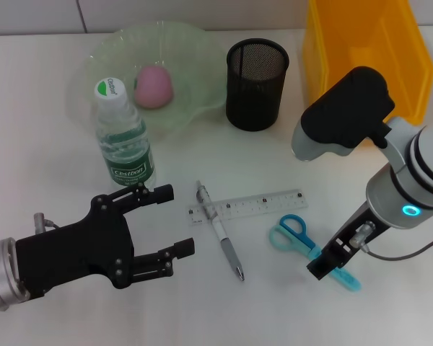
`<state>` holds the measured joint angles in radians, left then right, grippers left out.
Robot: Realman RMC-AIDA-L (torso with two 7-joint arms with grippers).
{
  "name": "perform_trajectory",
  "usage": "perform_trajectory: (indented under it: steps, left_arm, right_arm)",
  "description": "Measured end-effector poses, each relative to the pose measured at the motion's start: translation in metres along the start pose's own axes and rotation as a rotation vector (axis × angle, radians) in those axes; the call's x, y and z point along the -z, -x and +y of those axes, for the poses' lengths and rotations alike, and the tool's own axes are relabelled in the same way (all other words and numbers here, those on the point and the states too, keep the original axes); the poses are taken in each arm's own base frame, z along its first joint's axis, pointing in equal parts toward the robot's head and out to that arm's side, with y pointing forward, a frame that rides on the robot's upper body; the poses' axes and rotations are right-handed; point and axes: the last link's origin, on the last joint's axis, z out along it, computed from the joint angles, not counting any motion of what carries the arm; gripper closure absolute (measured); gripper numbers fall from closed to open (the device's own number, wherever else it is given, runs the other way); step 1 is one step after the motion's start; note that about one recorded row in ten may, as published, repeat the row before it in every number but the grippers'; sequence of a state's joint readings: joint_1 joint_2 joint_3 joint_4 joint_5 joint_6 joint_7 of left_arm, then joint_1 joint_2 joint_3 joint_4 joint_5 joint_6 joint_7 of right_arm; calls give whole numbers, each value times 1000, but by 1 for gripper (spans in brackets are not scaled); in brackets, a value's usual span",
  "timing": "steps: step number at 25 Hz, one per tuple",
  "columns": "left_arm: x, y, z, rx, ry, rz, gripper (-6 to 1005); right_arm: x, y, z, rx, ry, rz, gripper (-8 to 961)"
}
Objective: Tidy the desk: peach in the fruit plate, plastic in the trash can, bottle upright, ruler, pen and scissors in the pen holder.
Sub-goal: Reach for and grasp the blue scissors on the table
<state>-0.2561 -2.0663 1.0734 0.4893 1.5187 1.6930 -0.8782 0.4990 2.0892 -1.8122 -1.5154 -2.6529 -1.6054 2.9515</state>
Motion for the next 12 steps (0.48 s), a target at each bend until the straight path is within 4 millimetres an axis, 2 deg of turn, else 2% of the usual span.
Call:
perform_trajectory:
  steps: [12]
  left_arm:
    - [0,0,0,1,0,-1,184]
  right_arm:
    - [-9,0,3,3,3,-2,262]
